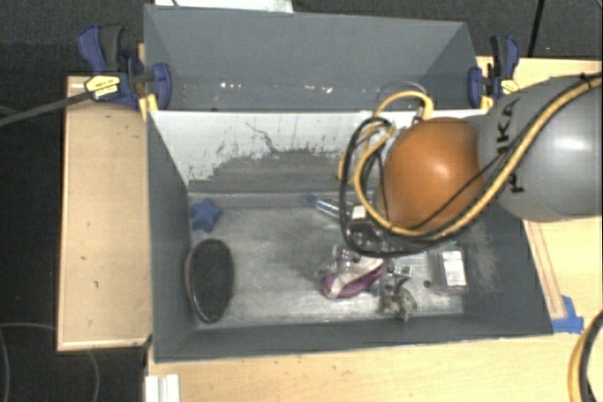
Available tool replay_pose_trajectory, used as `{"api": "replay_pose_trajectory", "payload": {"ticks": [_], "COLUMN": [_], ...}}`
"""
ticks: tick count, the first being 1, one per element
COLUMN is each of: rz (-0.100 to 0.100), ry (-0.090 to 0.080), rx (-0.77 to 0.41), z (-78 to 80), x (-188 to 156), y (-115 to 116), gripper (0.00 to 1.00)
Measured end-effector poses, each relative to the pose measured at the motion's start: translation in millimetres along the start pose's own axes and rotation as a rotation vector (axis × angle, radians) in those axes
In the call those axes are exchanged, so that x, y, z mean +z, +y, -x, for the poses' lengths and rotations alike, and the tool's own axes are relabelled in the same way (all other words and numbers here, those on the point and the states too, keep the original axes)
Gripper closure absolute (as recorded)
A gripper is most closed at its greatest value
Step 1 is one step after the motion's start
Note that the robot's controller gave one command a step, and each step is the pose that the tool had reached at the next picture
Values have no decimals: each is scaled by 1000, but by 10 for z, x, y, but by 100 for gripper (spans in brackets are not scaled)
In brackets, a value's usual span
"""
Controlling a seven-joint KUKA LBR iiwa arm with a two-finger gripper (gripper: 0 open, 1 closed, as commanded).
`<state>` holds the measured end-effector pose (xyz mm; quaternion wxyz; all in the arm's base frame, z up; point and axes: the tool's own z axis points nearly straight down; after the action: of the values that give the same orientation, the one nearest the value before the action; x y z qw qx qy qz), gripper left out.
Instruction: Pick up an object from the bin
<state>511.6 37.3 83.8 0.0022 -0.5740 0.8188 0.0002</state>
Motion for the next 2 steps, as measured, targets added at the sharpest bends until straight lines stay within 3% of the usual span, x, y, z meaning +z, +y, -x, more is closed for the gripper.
{"api": "replay_pose_trajectory", "payload": {"ticks": [1,2], "rz": [-1,-3], "ry": [0,-5], "rx": [2,3], "z": [5,29], "x": [123,99], "y": [47,42], "gripper": [0,100]}}
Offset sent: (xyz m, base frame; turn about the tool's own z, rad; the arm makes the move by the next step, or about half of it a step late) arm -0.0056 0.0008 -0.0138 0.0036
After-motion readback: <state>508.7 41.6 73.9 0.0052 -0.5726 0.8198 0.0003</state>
